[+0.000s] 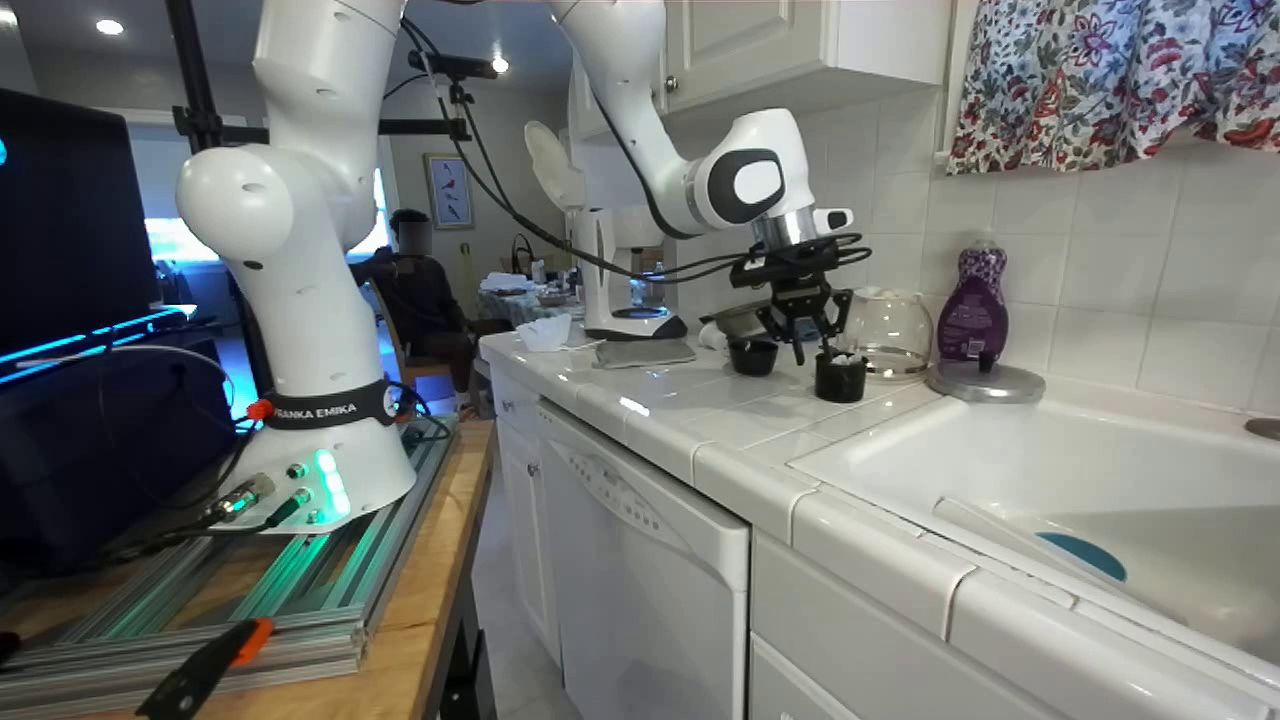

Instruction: Stack up the black measuring cups

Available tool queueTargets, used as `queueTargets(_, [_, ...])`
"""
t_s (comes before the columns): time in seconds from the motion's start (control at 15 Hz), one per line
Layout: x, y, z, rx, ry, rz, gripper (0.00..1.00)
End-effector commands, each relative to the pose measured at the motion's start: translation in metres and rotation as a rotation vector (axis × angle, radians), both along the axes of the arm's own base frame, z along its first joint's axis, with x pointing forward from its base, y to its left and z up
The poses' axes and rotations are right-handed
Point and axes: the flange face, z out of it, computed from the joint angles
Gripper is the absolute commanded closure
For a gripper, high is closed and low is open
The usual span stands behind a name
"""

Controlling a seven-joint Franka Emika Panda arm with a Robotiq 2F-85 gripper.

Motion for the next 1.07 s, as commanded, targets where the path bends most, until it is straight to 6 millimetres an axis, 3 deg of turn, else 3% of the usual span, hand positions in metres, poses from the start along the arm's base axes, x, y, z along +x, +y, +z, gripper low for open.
queueTargets(0.0, [0.005, 0.008, 0.007, -0.002, -0.014, 0.064, 0.26])
queueTargets(0.2, [0.012, 0.018, 0.011, -0.007, -0.025, 0.099, 0.06])
queueTargets(0.33, [0.015, 0.023, 0.010, 0.001, -0.021, 0.112, 0.06])
queueTargets(0.4, [0.017, 0.025, 0.009, 0.005, -0.021, 0.118, 0.12])
queueTargets(0.47, [0.018, 0.026, 0.008, 0.009, -0.017, 0.121, 0.31])
queueTargets(0.53, [0.018, 0.028, 0.006, 0.011, -0.013, 0.123, 0.31])
queueTargets(1.0, [0.019, 0.030, -0.007, 0.019, 0.004, 0.117, 0.81])
